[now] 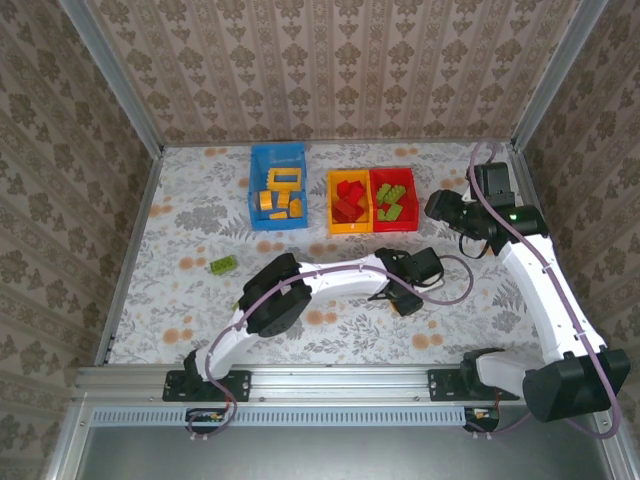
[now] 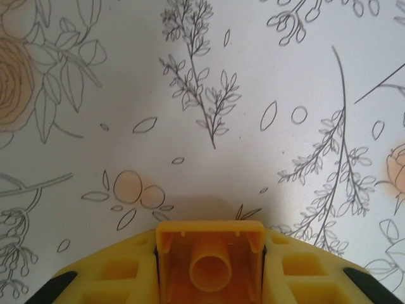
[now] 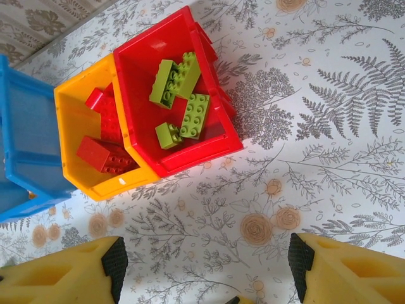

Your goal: Sort the legos into containers by color

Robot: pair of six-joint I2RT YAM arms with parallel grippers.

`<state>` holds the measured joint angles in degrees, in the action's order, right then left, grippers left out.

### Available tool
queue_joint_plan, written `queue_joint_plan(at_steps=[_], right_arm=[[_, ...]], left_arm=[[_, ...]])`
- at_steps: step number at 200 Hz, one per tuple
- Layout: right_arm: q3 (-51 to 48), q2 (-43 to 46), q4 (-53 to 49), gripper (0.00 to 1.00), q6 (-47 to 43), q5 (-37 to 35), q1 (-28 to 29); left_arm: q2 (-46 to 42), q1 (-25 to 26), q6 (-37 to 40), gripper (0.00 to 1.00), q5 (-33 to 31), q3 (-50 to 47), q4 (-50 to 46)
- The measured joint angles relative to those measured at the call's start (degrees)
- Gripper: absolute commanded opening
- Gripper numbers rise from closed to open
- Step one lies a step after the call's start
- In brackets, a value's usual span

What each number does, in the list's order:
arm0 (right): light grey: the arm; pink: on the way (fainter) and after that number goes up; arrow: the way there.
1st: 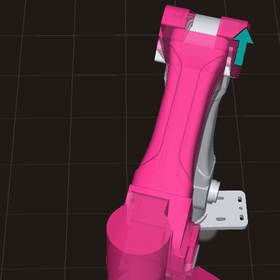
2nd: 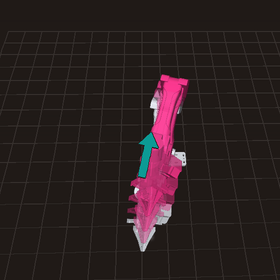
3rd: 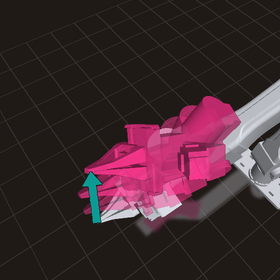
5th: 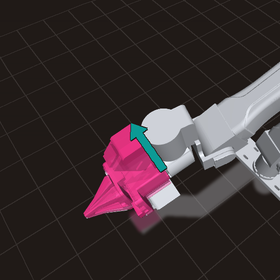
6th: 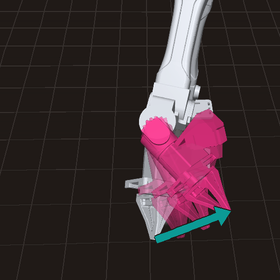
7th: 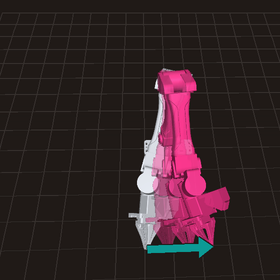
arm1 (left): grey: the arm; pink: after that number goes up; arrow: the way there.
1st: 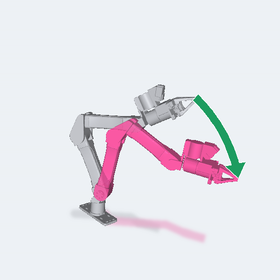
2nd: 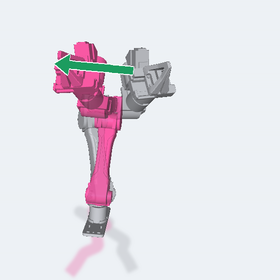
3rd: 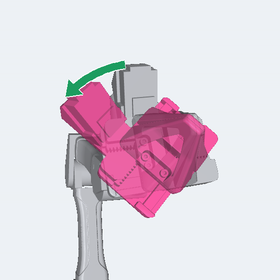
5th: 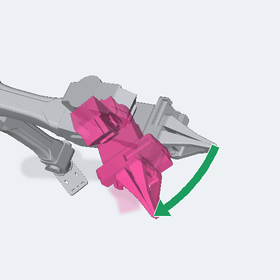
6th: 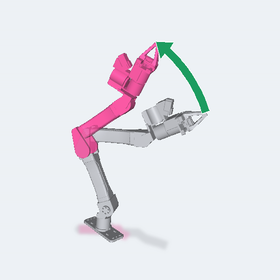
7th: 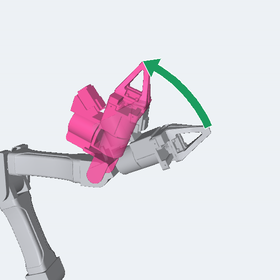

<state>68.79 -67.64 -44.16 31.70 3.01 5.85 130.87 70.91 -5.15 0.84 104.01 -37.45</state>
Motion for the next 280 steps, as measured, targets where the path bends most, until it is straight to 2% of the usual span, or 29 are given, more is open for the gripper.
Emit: queue_joint_plan(at_steps=[30, 61, 89, 117, 143, 184, 239, 260, 280], right_arm=[[-0.28, 1.46, 0.57, 0.69, -0.92, 0.39, 1.31], [-3.06, 6.43, 5.16, 0.69, -2.82, 2.16, 5.4], [-5.49, 8.66, 11.39, 0.7, -6.64, 3.89, 14.29], [-7.74, 6.36, 19.08, 0.73, -10.84, 5.66, 25.0], [-7.63, 0.76, 25.35, 0.73, -13.84, 7.34, 31.26], [-3.63, -9.55, 28.92, 0.73, -16.41, 8.94, 33.79], [0.2, -14.84, 30.75, 0.73, -17.0, 9.84, 33.97], [0.24, -15.76, 30.75, 0.74, -16.98, 10.25, 33.97], [0.24, -16.41, 30.77, 0.75, -16.98, 10.82, 33.97]], left_arm=[[-6.05, -2.1, -2.93, 0.27, -1.64, -6.32, -0.09], [-19.1, -8.63, -6.49, 0.27, -4.2, -13.22, -0.72], [-30.6, -17.62, -8.81, 0.27, -6.88, -16.39, -1.9], [-35.17, -27.74, -9.97, 0.27, -9.03, -17.18, -4.11], [-33.31, -35.87, -10.6, 0.27, -10.14, -16.52, -5.84], [-22.29, -43.25, -11.41, 0.27, -11.41, -8.66, -7.19], [-7.76, -46.53, -12.07, 0.31, -12.7, 3.45, -9.38], [-5.68, -46.69, -12.24, 0.38, -13.05, 4.31, -10.14], [-5.33, -46.58, -12.79, 0.5, -13.11, 4.31, -10.73]])
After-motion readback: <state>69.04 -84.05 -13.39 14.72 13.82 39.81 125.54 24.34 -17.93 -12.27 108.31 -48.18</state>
